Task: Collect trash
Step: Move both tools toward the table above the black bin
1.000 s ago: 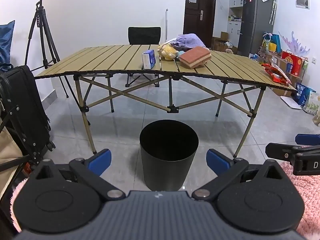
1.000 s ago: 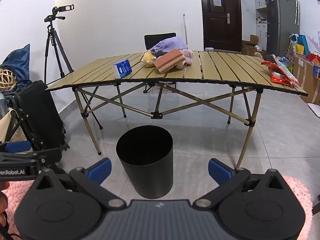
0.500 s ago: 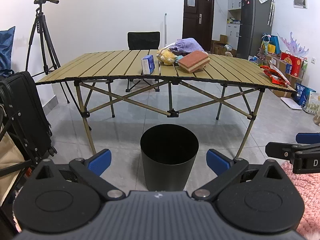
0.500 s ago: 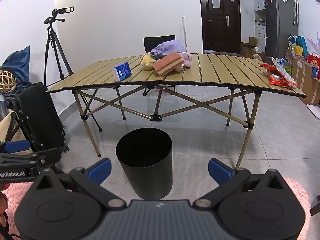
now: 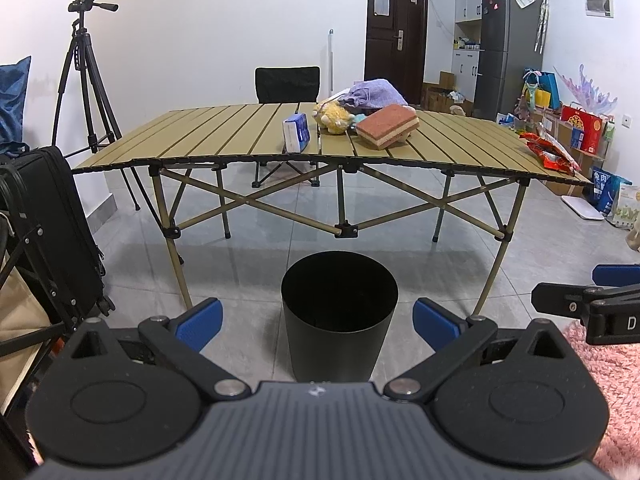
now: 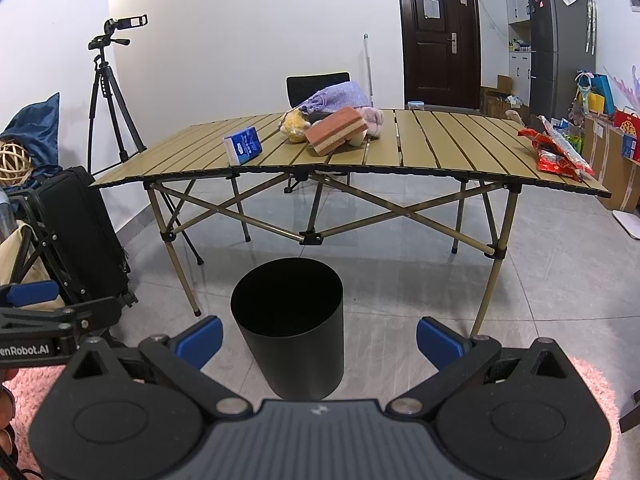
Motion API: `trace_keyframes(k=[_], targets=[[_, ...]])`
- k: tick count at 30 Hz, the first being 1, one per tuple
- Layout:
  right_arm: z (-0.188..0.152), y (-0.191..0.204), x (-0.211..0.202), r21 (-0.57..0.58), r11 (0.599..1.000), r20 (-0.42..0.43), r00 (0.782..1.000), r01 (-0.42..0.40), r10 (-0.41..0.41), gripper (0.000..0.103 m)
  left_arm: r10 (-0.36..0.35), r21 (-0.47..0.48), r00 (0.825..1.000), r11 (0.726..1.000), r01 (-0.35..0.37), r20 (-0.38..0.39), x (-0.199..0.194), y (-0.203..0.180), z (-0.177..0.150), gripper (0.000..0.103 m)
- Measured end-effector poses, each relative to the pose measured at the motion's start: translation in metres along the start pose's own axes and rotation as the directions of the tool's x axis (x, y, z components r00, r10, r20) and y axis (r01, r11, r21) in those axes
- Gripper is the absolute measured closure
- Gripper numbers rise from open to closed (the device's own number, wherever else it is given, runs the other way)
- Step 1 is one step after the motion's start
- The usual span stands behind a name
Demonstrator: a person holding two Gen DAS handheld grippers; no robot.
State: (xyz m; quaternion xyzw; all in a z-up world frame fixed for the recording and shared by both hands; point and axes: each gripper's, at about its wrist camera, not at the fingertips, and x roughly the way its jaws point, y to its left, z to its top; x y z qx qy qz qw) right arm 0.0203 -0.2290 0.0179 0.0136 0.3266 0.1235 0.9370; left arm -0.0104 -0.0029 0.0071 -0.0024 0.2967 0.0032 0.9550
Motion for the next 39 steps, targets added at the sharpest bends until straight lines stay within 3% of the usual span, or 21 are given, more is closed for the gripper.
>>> trace_keyframes(k=[39], targets=[[0.0021, 0.0025, -0.0035, -0.001, 1.0, 0.012, 1.0, -0.004, 0.004, 0.0, 0.002, 0.009, 1.0, 1.0, -0.002, 0.03, -0.0057, 0.0016, 0.0056, 0.0]])
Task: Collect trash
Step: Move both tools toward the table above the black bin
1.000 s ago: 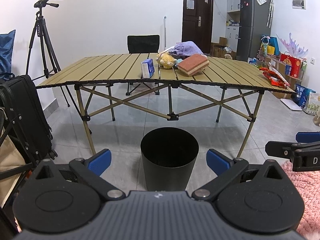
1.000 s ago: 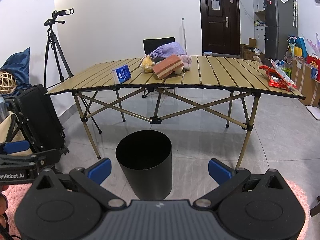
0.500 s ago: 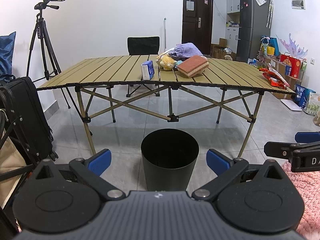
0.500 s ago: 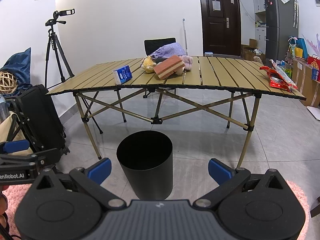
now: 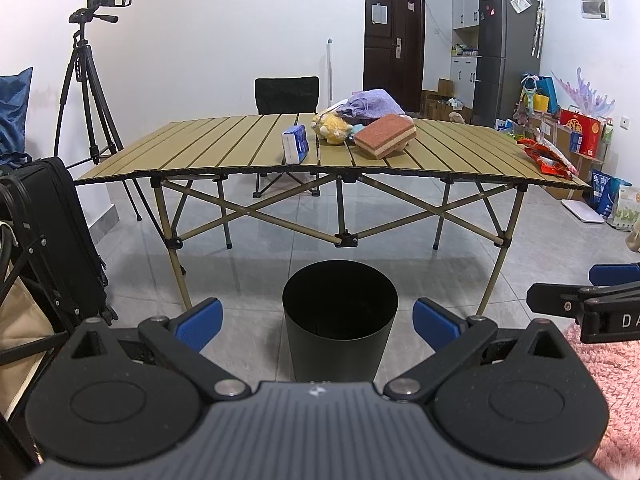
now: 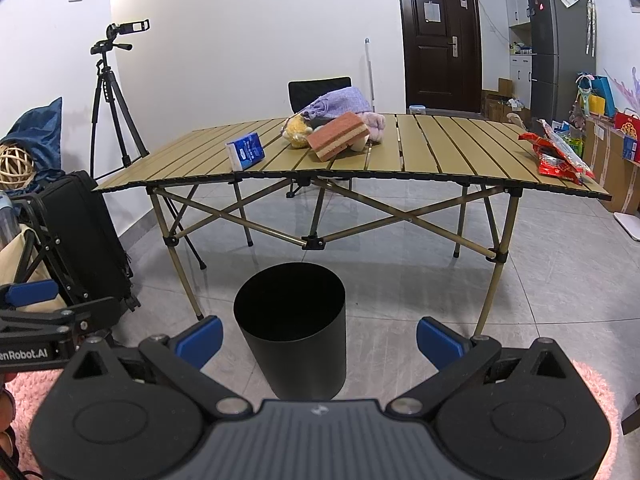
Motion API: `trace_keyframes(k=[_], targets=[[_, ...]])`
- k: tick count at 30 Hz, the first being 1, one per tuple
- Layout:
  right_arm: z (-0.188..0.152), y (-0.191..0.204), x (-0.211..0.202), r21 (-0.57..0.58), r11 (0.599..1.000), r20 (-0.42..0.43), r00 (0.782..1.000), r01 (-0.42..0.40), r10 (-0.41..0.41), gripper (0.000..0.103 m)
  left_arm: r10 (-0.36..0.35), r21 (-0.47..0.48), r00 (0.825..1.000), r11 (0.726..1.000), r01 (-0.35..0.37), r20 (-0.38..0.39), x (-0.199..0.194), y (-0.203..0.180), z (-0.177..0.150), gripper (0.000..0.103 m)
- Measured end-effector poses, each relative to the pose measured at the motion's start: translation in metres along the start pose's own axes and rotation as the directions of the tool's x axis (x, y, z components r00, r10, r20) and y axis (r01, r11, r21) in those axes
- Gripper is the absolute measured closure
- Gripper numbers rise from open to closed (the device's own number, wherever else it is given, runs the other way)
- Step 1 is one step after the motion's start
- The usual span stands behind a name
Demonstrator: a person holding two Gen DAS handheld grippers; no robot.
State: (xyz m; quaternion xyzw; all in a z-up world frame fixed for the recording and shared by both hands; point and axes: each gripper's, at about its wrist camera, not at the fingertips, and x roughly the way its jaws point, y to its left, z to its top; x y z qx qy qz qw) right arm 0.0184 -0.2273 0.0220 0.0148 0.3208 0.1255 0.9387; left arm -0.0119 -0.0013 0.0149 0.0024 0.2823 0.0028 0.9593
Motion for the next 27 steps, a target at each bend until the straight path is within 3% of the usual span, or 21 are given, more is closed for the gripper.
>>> trace_keyframes(k=[27], targets=[[0.017, -0.004, 0.014, 0.017, 1.0, 0.043, 0.999, 0.008, -0.009, 0.0, 0.001, 0.013, 0.999, 1.0, -0.002, 0.054, 0.014, -0.006, 0.015, 0.0]])
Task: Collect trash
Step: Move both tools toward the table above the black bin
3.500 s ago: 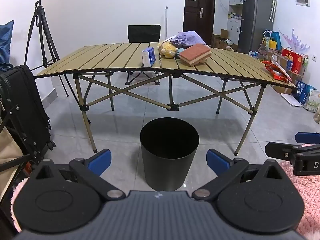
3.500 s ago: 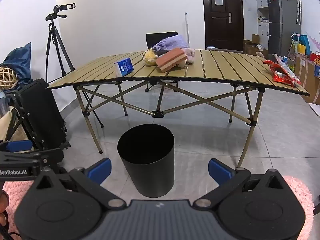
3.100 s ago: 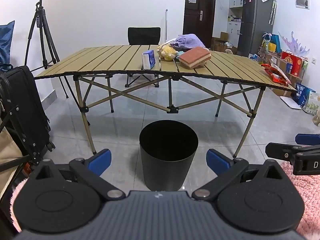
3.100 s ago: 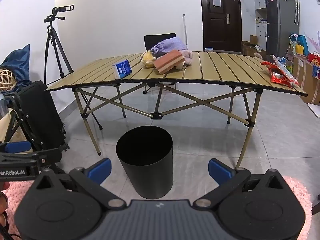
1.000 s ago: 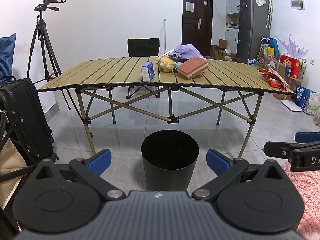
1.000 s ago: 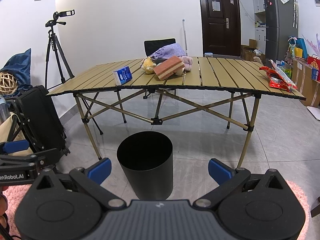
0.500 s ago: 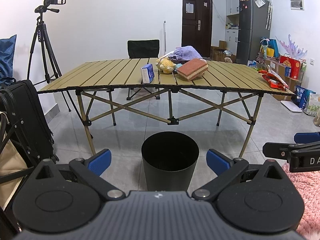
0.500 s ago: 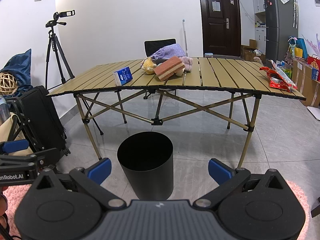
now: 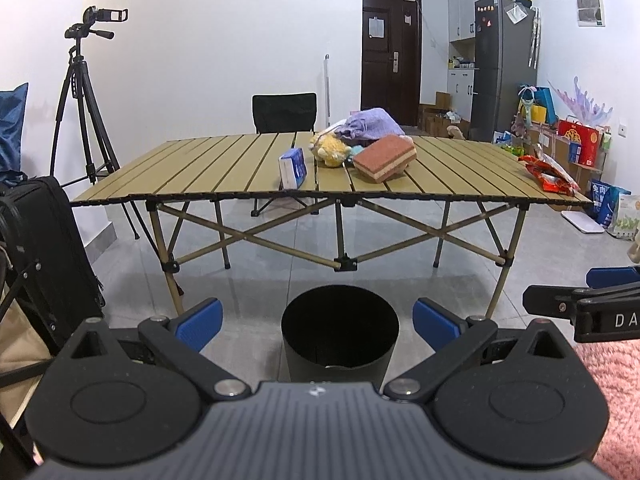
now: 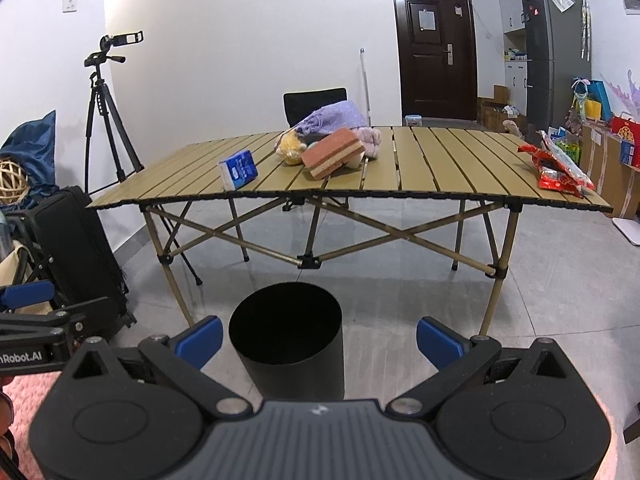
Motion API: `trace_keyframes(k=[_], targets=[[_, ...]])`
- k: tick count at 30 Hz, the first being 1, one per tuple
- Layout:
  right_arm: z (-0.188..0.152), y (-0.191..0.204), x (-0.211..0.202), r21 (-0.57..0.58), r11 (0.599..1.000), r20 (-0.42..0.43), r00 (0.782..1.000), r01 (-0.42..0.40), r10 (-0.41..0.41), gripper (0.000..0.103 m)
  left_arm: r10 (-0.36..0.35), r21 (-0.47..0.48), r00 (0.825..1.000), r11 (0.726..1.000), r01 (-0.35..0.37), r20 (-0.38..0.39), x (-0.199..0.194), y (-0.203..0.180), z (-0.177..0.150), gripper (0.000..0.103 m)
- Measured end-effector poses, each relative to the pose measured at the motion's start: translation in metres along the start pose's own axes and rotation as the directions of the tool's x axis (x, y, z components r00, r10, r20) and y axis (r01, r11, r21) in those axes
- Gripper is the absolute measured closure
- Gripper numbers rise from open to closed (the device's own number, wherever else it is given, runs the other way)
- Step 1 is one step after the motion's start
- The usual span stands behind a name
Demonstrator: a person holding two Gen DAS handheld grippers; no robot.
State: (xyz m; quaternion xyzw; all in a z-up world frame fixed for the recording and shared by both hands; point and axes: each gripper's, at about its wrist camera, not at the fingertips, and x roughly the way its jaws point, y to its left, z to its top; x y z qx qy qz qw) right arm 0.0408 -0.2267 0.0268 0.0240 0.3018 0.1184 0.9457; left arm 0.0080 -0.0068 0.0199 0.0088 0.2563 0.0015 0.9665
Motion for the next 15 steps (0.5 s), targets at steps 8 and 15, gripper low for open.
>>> trace_keyframes(k=[8, 15], targets=[[0.016, -0.012, 0.021, 0.021, 1.0, 0.025, 1.0, 0.004, -0.004, 0.0, 0.006, -0.005, 1.0, 1.0, -0.006, 0.008, 0.025, 0.002, 0.015, 0.0], [0.033, -0.021, 0.045, 0.049, 0.999, 0.045, 0.999, 0.0, -0.003, 0.0, 0.013, -0.008, 1.0, 1.0, -0.013, 0.004, 0.053, 0.003, 0.031, 0.0]])
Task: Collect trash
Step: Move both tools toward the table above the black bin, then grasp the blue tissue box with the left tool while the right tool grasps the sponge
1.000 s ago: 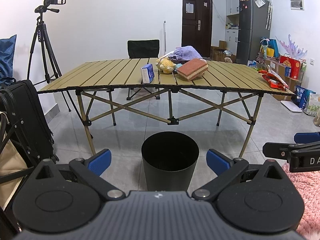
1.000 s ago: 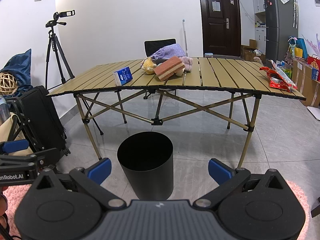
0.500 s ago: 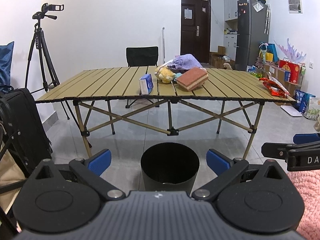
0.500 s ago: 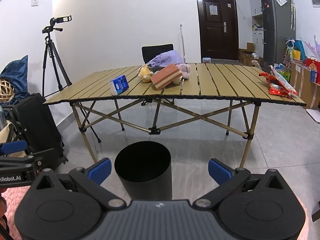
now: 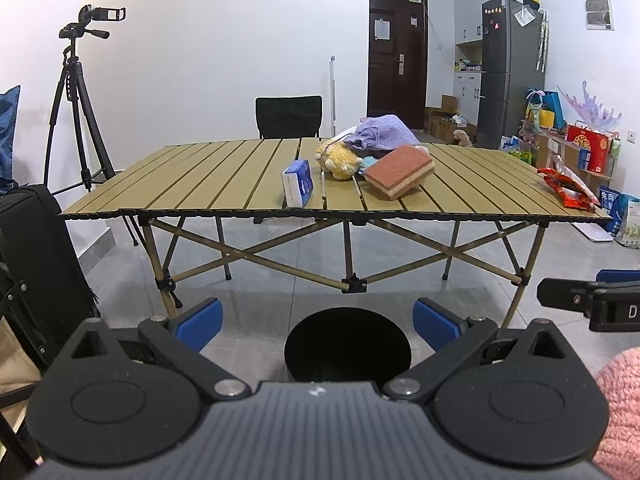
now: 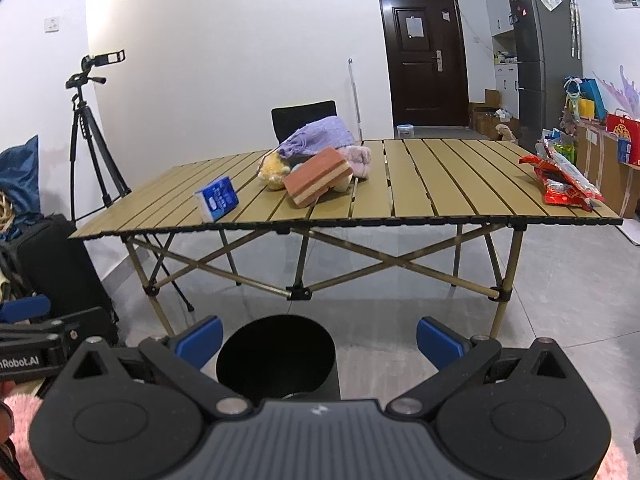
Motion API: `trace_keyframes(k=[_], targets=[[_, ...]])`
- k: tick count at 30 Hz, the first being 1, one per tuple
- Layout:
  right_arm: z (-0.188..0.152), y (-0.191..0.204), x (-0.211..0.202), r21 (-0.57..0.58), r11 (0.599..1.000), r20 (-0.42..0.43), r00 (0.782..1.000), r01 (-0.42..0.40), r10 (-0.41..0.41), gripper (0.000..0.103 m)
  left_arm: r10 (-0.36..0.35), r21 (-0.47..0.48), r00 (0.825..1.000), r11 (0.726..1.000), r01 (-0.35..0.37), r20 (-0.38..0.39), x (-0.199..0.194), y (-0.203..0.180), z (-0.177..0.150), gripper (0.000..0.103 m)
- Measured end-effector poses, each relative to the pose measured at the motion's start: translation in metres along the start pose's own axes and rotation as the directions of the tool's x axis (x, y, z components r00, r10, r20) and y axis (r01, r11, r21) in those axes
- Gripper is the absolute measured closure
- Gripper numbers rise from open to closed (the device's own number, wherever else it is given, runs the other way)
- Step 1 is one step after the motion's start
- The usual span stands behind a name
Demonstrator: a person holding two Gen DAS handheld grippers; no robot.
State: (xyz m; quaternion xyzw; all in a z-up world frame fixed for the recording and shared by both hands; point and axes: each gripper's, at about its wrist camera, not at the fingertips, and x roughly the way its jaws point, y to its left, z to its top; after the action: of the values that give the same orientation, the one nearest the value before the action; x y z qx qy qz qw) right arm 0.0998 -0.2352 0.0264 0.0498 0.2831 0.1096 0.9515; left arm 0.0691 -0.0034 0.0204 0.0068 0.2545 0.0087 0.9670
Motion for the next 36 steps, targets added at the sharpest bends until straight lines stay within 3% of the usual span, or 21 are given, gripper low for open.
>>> trace_keyframes(k=[21, 36], targets=[[0.055, -0.021, 0.097, 0.041, 0.998, 0.054, 0.997, 0.048, -0.05, 0.0, 0.001, -0.006, 1.0, 1.0, -0.001, 0.013, 0.103, 0.007, 0.059, 0.0], [0.102, -0.028, 0.181, -0.008, 0.999, 0.092, 0.995, 0.04, -0.039, 0.0, 0.056, -0.041, 0.998, 0.998, -0.056, -0.008, 0.205, 0.014, 0.108, 0.0]])
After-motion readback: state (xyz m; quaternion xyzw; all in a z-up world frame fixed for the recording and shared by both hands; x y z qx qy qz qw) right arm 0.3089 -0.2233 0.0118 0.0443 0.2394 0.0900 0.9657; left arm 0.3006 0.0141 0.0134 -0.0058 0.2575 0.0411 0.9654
